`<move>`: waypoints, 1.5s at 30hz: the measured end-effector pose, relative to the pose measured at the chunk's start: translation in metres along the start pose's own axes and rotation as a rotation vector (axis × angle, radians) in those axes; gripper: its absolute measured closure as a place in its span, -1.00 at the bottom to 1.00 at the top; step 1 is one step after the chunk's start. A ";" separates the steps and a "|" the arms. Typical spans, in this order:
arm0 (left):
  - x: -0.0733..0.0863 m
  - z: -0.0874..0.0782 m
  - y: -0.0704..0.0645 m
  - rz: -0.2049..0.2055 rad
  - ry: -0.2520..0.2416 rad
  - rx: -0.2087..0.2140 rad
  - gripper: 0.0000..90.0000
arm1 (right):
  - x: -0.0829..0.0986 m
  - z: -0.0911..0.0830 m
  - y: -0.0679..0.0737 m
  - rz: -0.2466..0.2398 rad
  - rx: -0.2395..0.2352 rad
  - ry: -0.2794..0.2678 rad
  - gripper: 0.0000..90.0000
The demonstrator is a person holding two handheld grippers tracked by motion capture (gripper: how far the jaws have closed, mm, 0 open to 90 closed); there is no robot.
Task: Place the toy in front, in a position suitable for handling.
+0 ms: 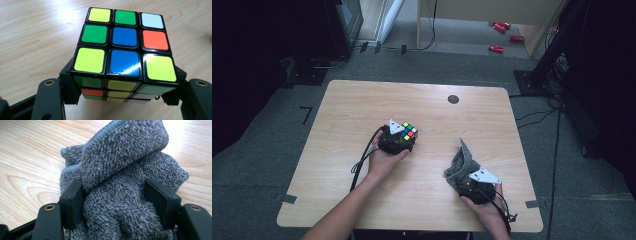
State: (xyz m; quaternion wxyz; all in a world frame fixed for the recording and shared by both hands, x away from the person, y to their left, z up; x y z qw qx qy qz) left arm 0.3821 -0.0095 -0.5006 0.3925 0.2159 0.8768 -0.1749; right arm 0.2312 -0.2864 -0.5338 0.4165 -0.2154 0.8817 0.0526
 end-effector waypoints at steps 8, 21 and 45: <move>0.032 -0.040 0.008 0.015 -0.028 0.038 -0.26 | 0.000 0.000 0.000 0.000 0.001 0.000 -0.23; 0.055 -0.095 0.026 -0.032 -0.092 0.035 -0.26 | -0.001 0.001 0.000 -0.003 0.004 0.004 -0.19; 0.066 -0.101 0.023 0.043 -0.055 0.146 -0.25 | -0.042 0.017 -0.004 0.047 -0.015 -0.026 -0.44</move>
Point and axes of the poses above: each handheld gripper's, and its own axes: z roughly forward along the jaws, x roughly out of its underside, y roughly to its left, the point moved 2 cm from there along z, roughly forward along the jaws, and after that the axes turned 7 degrees about -z, right-handed, at the moved point
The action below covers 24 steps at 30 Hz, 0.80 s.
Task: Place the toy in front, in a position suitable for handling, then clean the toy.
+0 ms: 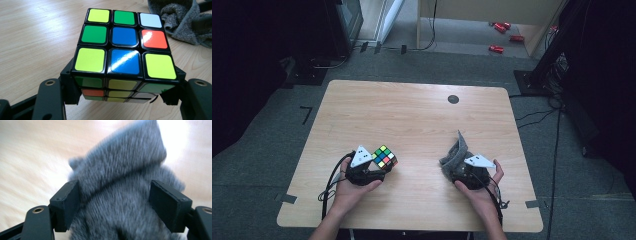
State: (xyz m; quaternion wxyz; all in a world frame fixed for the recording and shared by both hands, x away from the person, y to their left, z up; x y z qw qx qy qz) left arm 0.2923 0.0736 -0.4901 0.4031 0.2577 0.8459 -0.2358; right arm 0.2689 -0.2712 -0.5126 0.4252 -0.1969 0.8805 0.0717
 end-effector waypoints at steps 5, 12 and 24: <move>0.000 0.000 0.003 -0.008 -0.004 -0.003 -0.25 | -0.023 -0.006 0.001 -0.021 0.001 -0.021 -0.54; 0.000 0.001 0.003 -0.001 -0.006 0.022 -0.25 | -0.002 0.009 0.004 -0.077 0.035 0.068 -0.60; 0.002 0.002 -0.003 0.022 -0.023 0.029 -0.25 | 0.009 0.015 -0.001 -0.022 0.023 0.083 -0.06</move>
Point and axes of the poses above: each handheld gripper's, and its own axes: z roughly forward along the jaws, x roughly out of its underside, y roughly to its left, the point moved 2 cm from there along z, roughly forward along the jaws, and after that the axes turned 7 degrees about -z, right-handed, at the moved point
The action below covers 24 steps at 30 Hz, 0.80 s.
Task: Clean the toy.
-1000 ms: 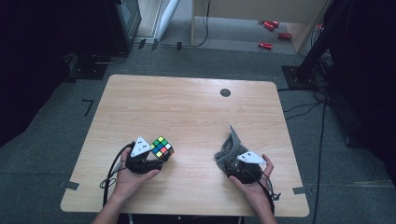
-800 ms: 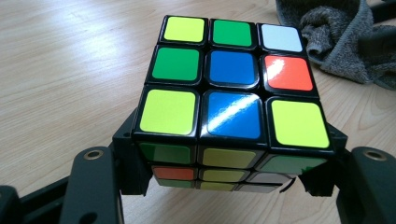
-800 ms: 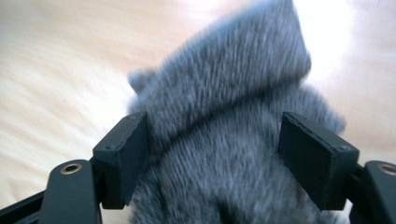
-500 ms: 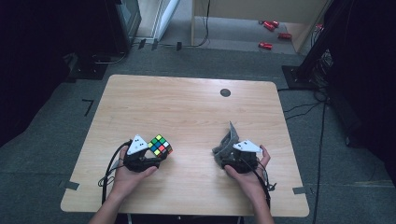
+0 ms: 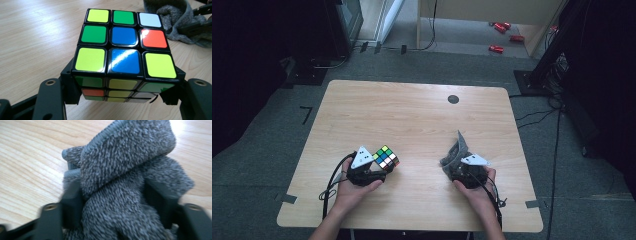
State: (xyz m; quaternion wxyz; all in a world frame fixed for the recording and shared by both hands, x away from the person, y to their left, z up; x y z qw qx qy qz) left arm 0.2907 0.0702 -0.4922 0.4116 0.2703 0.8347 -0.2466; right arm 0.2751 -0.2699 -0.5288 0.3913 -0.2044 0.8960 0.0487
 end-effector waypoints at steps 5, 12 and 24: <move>-0.003 0.000 -0.006 0.064 -0.007 -0.028 -0.25 | -0.002 -0.008 0.001 -0.028 0.039 -0.049 0.57; -0.003 0.006 -0.011 0.108 0.015 -0.025 -0.24 | -0.029 -0.038 0.019 -0.034 -0.066 -0.227 0.57; 0.001 0.029 -0.054 0.260 0.099 0.013 -0.24 | -0.061 -0.065 0.079 -0.138 -0.226 -0.340 0.54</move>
Point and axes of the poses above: each handheld gripper's, and its own axes: z roughly forward along the jaws, x roughly out of its underside, y roughly to its left, the point moved 2 cm from there along z, roughly forward along the jaws, and after that the axes turned 7 degrees about -z, right-handed, at the moved point
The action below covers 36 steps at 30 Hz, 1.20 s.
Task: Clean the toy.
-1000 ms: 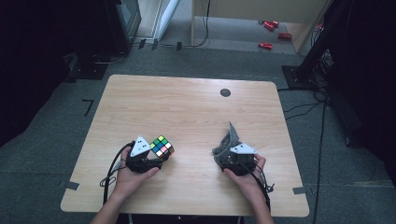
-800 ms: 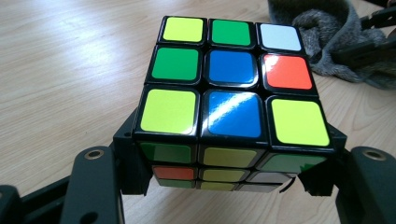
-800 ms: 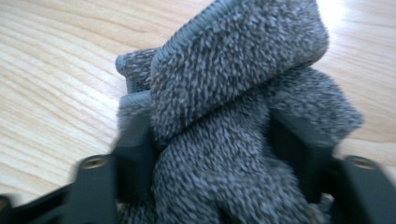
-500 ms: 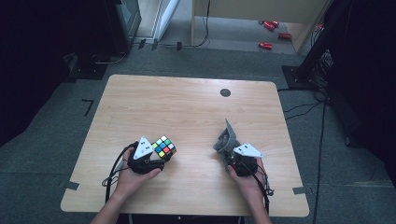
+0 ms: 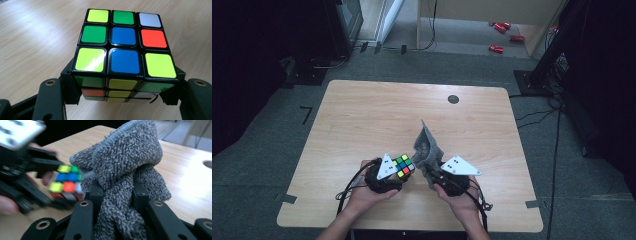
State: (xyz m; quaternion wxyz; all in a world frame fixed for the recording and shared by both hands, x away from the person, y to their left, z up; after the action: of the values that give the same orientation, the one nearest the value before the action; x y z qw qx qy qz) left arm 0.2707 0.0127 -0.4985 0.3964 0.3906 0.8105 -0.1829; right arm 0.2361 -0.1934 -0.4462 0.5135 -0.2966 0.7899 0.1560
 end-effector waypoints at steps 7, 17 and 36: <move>-0.004 0.009 -0.024 0.047 0.029 0.014 -0.24 | -0.005 0.013 0.032 -0.139 -0.013 0.068 0.52; -0.008 0.005 -0.022 0.025 0.019 0.025 -0.24 | -0.001 0.018 0.039 -0.194 -0.008 0.072 0.51; -0.009 0.000 -0.019 0.019 0.001 -0.002 -0.24 | 0.000 0.016 0.023 -0.073 0.003 0.057 0.49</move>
State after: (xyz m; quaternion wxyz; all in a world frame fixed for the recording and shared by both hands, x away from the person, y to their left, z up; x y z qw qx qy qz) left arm 0.2597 -0.0035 -0.4919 0.3982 0.3978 0.8071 -0.1781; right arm 0.2330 -0.1670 -0.4540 0.4965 -0.3291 0.7931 0.1274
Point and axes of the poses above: each handheld gripper's, and its own axes: z roughly forward along the jaws, x roughly out of its underside, y roughly to its left, the point moved 2 cm from there along z, roughly forward along the jaws, and after that the axes turned 7 degrees about -z, right-handed, at the moved point
